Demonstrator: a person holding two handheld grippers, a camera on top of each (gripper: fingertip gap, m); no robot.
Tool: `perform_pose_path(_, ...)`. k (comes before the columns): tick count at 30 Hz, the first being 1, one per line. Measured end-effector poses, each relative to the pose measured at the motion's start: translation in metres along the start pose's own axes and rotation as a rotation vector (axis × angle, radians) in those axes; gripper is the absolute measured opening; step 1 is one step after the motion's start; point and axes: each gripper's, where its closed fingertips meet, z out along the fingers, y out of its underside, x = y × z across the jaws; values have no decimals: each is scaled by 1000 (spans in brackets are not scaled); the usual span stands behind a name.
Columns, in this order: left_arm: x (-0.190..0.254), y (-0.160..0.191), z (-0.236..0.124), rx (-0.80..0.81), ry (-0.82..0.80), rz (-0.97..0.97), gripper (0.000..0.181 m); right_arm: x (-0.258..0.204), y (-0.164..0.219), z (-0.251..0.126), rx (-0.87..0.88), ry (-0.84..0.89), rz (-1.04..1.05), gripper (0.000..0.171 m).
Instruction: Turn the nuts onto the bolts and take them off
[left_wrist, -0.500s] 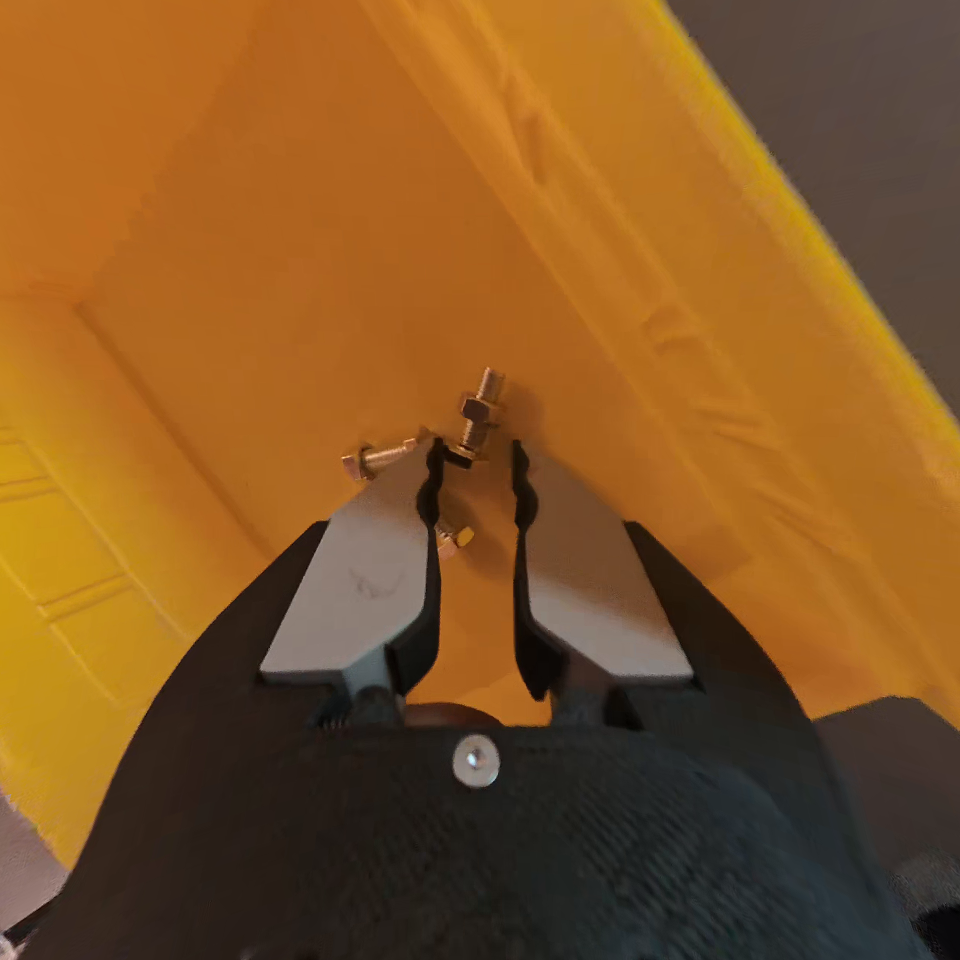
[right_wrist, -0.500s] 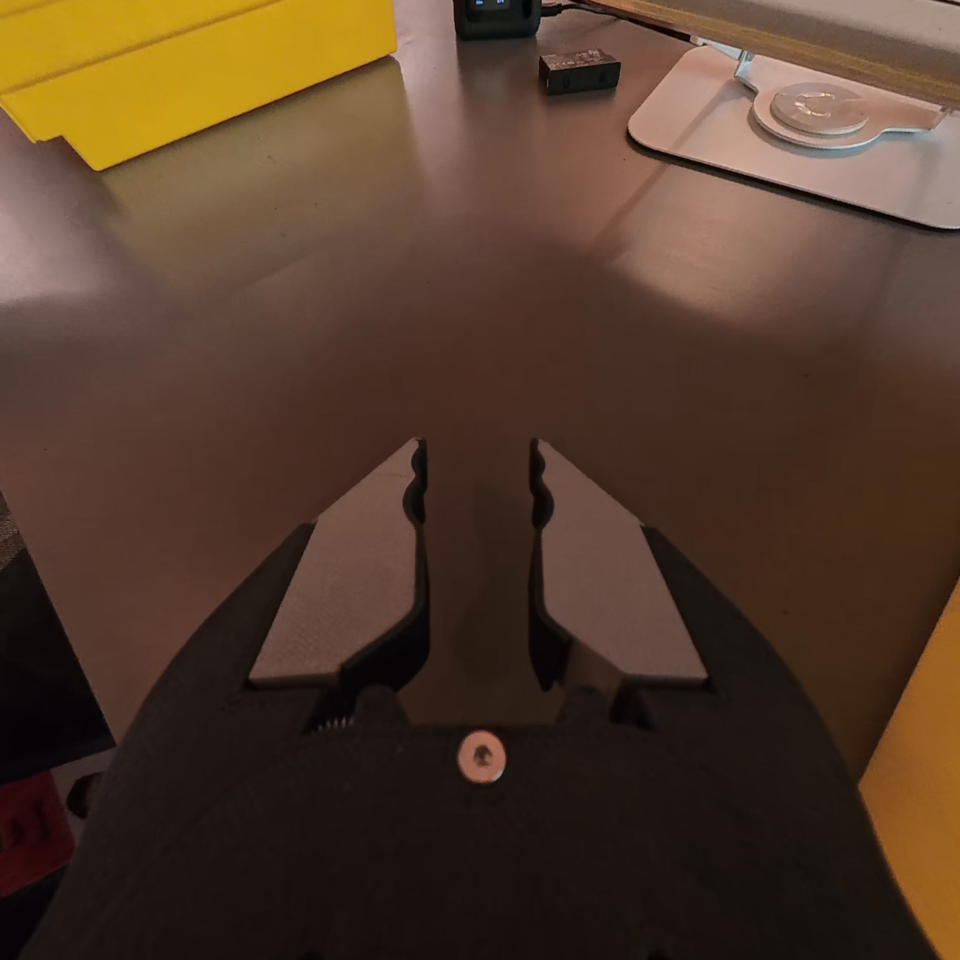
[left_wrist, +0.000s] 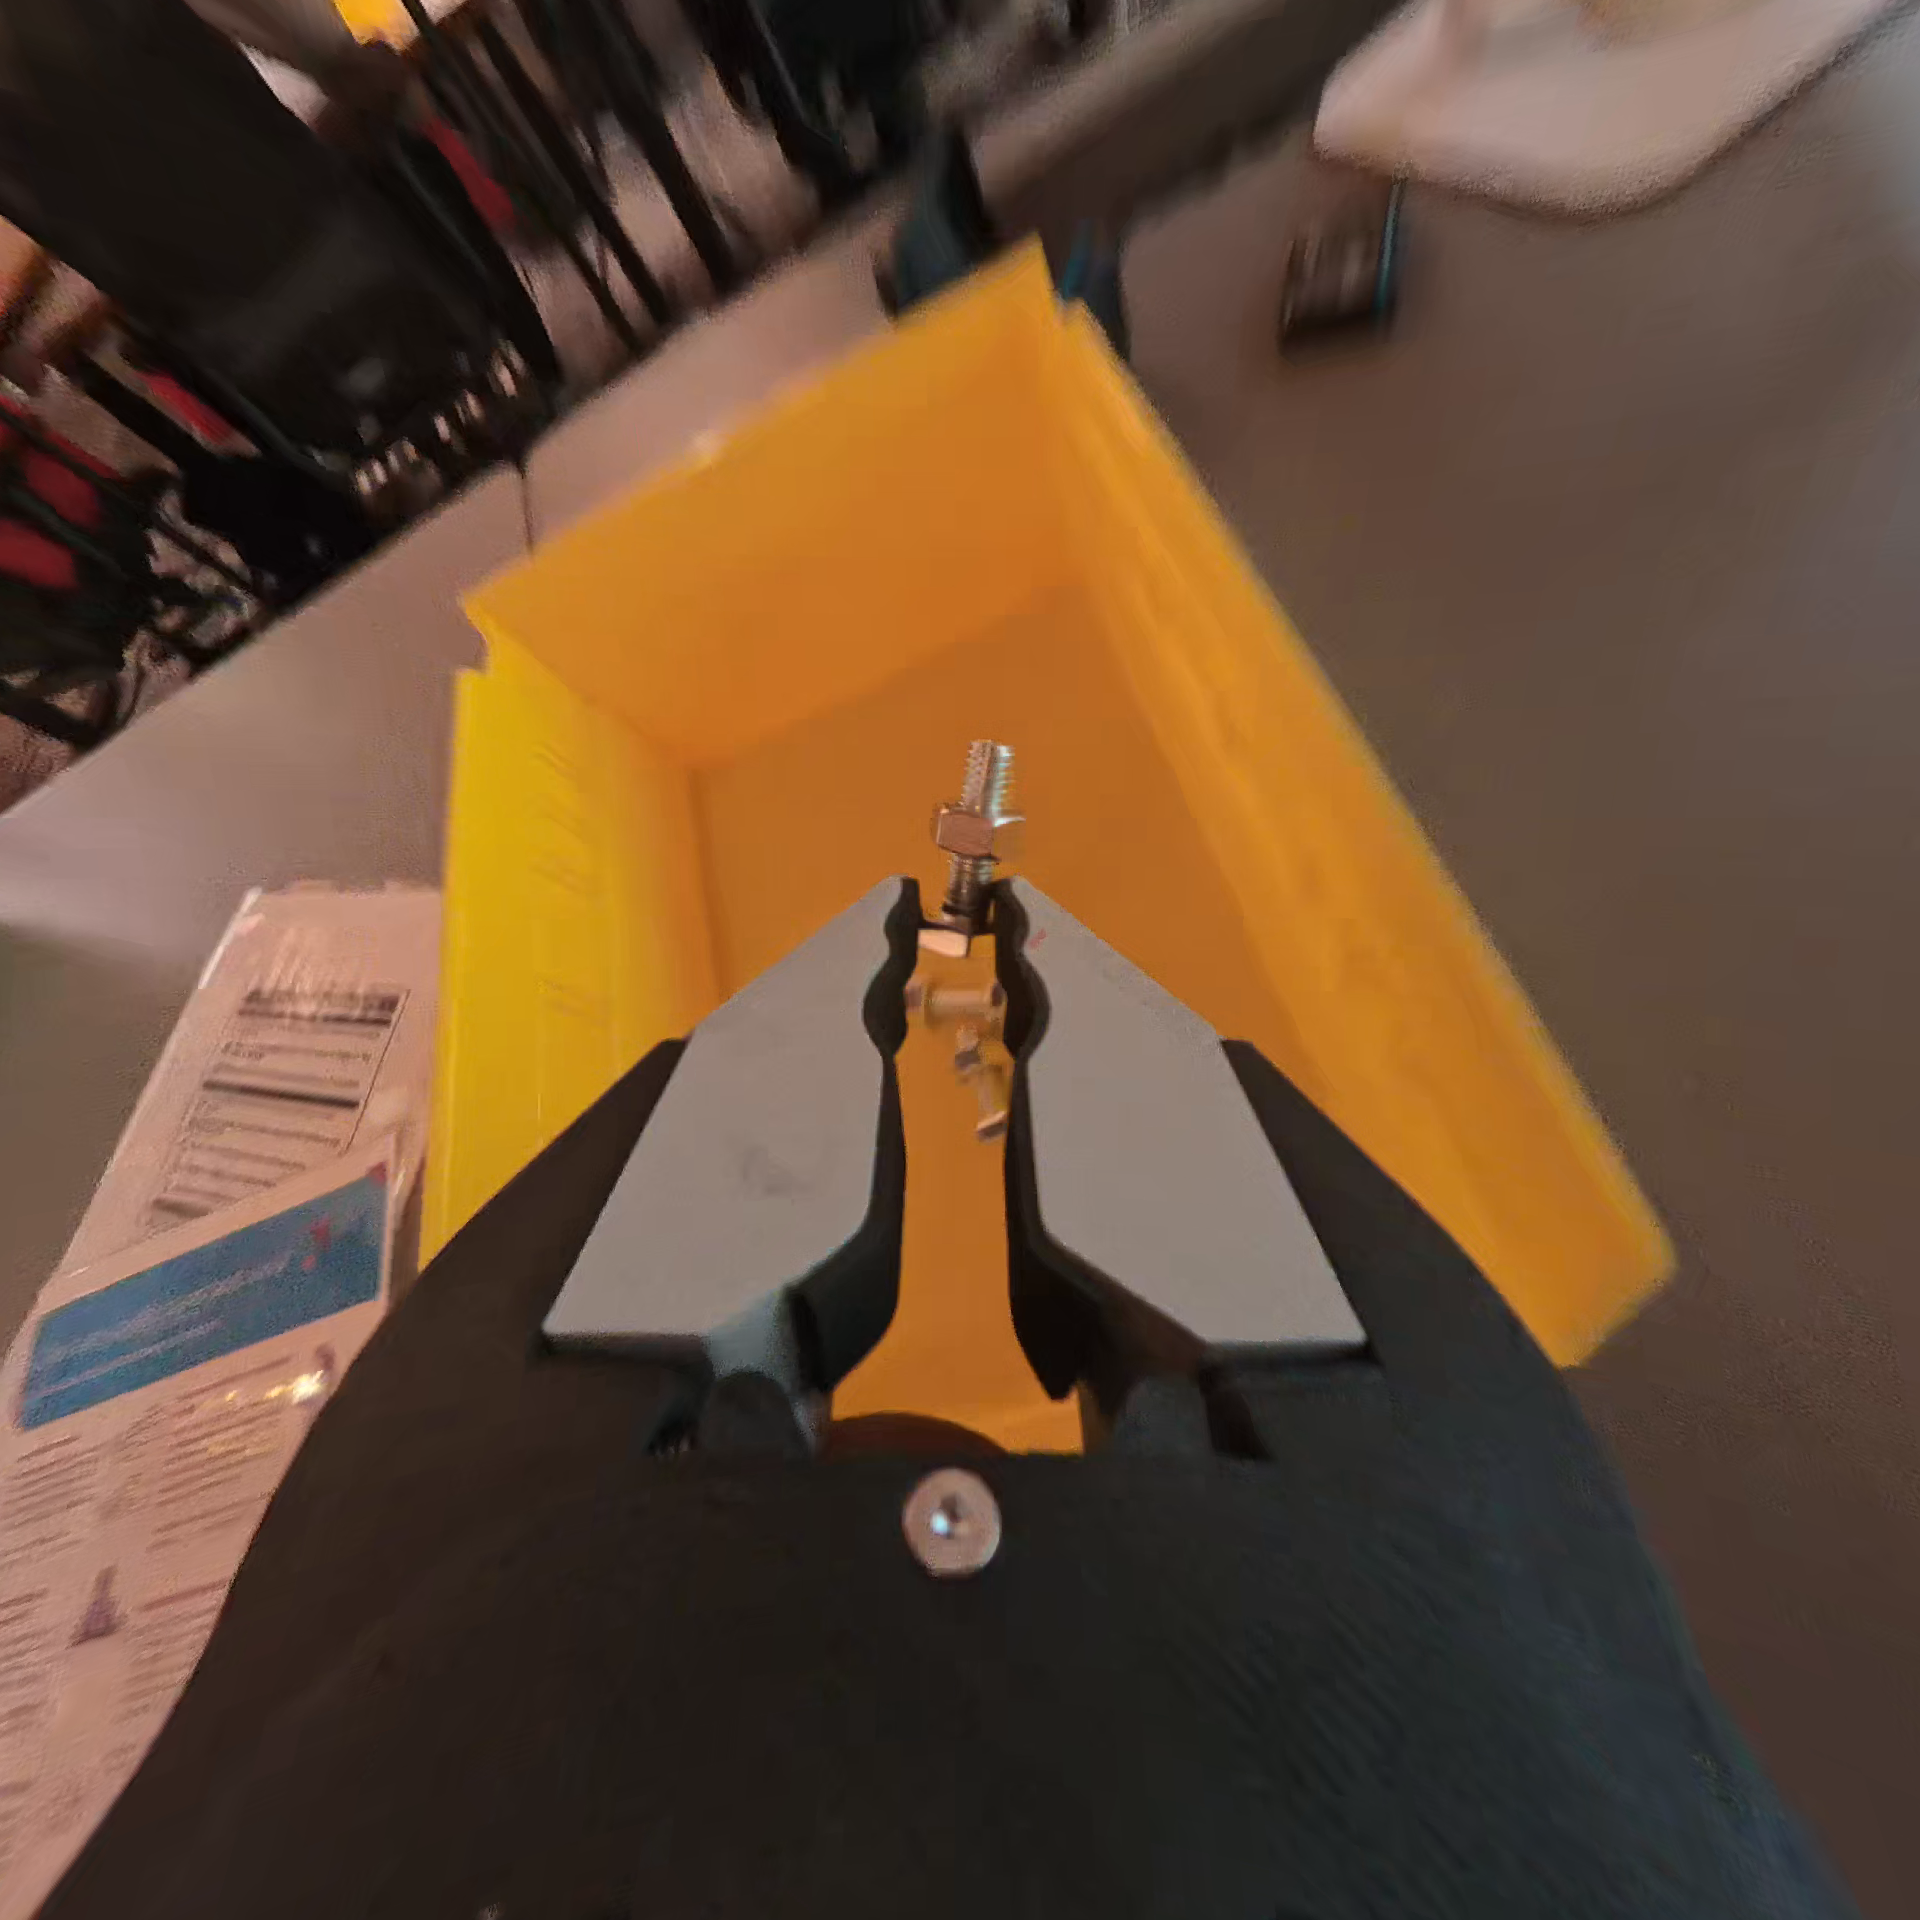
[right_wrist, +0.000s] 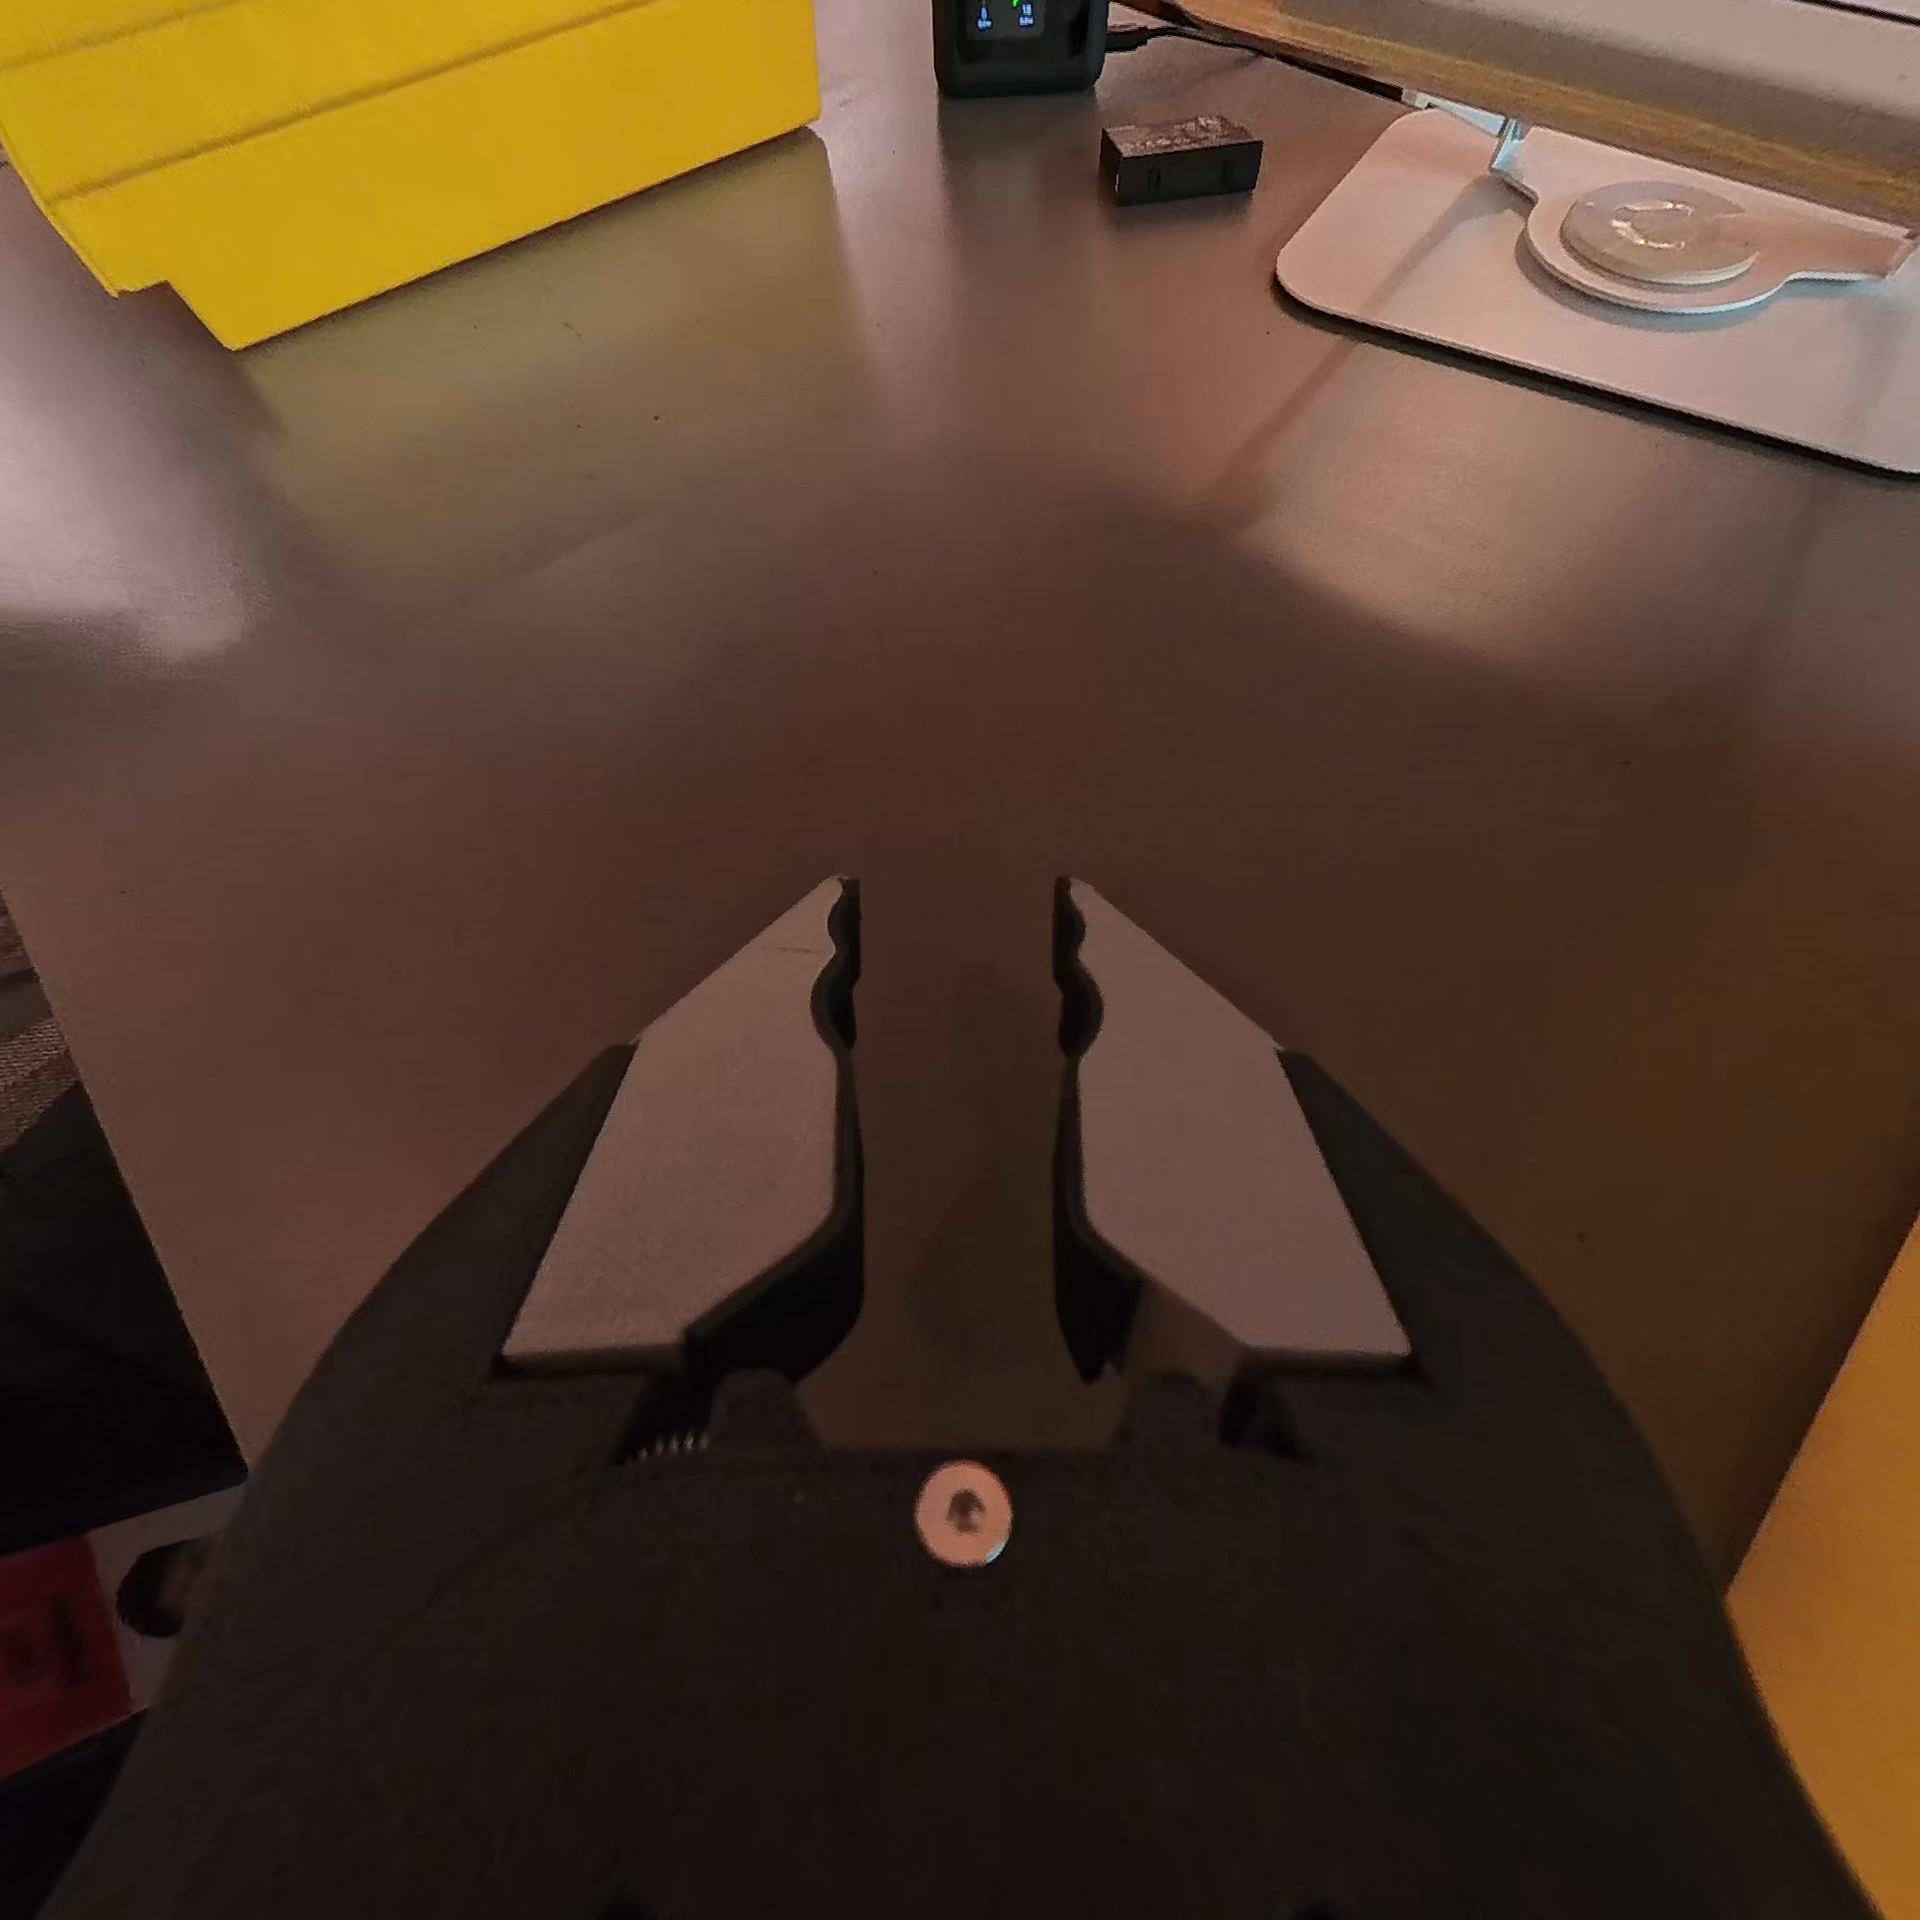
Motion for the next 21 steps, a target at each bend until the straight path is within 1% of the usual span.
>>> perform_pose_path(1, 6, -17, -15, 86, 17, -42, 11, 0, 0, 0, 4, -3, -1, 34)
perform_pose_path(2, 20, -35, -31, 172, 66, -74, 11, -1, -1, -1, 7, -7, -2, 34)
perform_pose_path(4, 64, -70, -62, 328, 195, -105, 12, -3, -2, -1, 14, -17, -7, 34)
perform_pose_path(6, 121, -98, -88, 463, 349, -115, 12, -5, -3, -2, 27, -33, -16, 35)
perform_pose_path(8, 186, -117, -103, 557, 531, -116, 12, -10, -6, -5, 51, -58, -28, 36)
perform_pose_path(11, 273, -125, -99, 606, 724, -101, 12, -19, -13, -10, 103, -110, -45, 40)
perform_pose_path(13, 312, -122, -82, 597, 775, -100, 12, -22, -16, -13, 129, -129, -52, 39)
perform_pose_path(16, 352, -110, -52, 534, 837, -107, 11, -25, -21, -17, 164, -137, -68, 40)
perform_pose_path(17, 361, -104, -45, 516, 839, -93, 7, -26, -23, -18, 175, -142, -72, 40)
perform_pose_path(18, 367, -102, -43, 489, 849, -70, 7, -28, -25, -20, 190, -150, -76, 40)
perform_pose_path(20, 371, -106, -48, 529, 867, -56, 7, -29, -29, -23, 220, -158, -77, 40)
perform_pose_path(21, 372, -105, -48, 522, 876, -56, 7, -29, -29, -23, 225, -163, -73, 39)
